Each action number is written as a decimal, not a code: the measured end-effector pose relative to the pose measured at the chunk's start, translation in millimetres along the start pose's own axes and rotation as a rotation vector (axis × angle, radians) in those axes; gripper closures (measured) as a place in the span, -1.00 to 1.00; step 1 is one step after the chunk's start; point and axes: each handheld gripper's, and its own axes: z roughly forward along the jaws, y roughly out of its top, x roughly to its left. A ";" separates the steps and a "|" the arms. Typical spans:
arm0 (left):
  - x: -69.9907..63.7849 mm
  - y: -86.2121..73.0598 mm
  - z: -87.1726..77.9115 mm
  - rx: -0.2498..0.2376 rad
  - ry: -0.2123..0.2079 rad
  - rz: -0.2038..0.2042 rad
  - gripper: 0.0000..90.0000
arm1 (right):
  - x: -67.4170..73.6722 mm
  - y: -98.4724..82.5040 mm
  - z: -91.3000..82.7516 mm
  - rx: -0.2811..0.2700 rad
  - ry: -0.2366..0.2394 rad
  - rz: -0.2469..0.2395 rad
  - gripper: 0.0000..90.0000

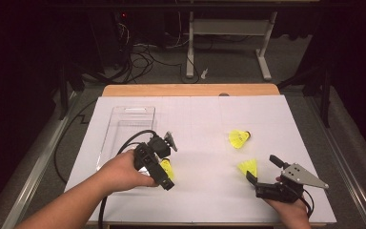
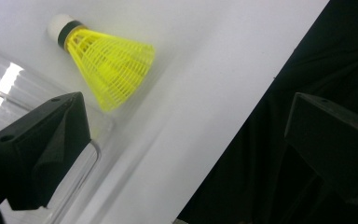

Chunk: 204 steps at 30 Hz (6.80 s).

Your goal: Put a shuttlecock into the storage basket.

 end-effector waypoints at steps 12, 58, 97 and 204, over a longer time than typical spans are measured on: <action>19.3 18.2 3.4 0.014 0.049 -0.003 -0.92 | -1.5 0.5 -1.5 -0.004 0.002 0.005 -0.99; 46.1 16.2 54.3 0.089 0.099 0.024 -0.08 | -1.9 0.8 -1.7 -0.006 0.005 0.009 -0.99; 50.0 13.0 50.6 0.076 0.103 -0.042 0.60 | -2.0 1.0 -1.8 -0.009 0.002 0.009 -0.99; 73.5 -50.2 -55.8 -0.169 0.053 -0.215 0.99 | -0.1 0.6 0.0 -0.008 0.005 -0.002 -0.99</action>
